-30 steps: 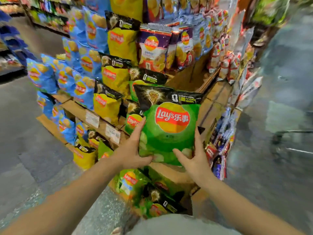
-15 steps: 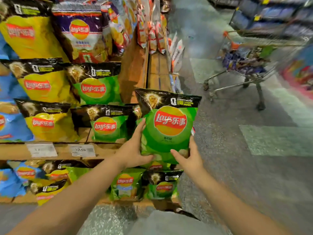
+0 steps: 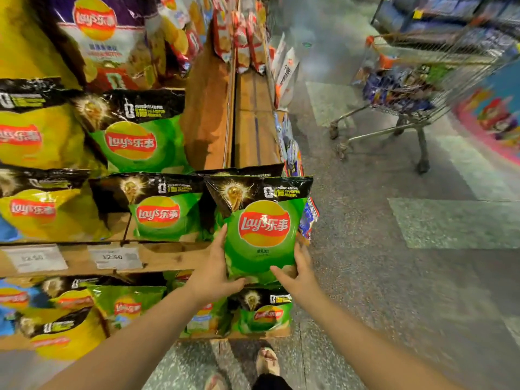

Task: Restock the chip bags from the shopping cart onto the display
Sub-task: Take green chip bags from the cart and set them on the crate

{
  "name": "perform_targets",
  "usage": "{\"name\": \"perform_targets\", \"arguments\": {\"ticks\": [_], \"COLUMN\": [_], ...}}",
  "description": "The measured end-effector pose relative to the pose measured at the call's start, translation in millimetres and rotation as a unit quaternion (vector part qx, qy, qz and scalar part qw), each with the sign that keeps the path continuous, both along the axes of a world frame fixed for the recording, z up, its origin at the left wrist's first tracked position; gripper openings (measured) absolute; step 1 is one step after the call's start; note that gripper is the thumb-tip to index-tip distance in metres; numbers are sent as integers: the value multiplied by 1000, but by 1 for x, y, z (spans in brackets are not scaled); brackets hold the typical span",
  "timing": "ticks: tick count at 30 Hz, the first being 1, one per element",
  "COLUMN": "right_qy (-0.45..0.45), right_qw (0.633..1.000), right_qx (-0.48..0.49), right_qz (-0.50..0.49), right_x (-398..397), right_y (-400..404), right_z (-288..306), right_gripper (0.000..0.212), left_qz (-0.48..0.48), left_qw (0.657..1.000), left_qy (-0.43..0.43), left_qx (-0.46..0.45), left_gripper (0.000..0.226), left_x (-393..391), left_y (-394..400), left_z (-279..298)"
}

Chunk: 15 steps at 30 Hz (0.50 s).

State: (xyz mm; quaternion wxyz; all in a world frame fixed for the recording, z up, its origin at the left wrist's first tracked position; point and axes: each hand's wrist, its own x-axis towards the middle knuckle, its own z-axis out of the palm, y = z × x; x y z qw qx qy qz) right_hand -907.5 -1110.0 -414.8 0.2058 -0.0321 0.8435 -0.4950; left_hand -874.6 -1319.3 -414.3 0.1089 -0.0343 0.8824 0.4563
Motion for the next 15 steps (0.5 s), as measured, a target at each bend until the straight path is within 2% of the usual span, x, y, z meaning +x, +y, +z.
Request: {"name": "perform_targets", "arguments": {"ticks": [7,15], "right_qy": [-37,-55], "right_qw": [997,989], "right_qx": [65,121], "right_qz": [26,60], "right_x": [-22,-41], "right_y": [-17,-27], "right_z": [-39,-66], "right_gripper": [75,70], "left_qz": [77,118], "left_qw": [997,993], "left_qy": [-16,-20], "left_qx": [-17,-20], "left_gripper": [115,118], "left_x": [-17,-33], "left_y": [-9,0], "left_z": [-36,-65]}}
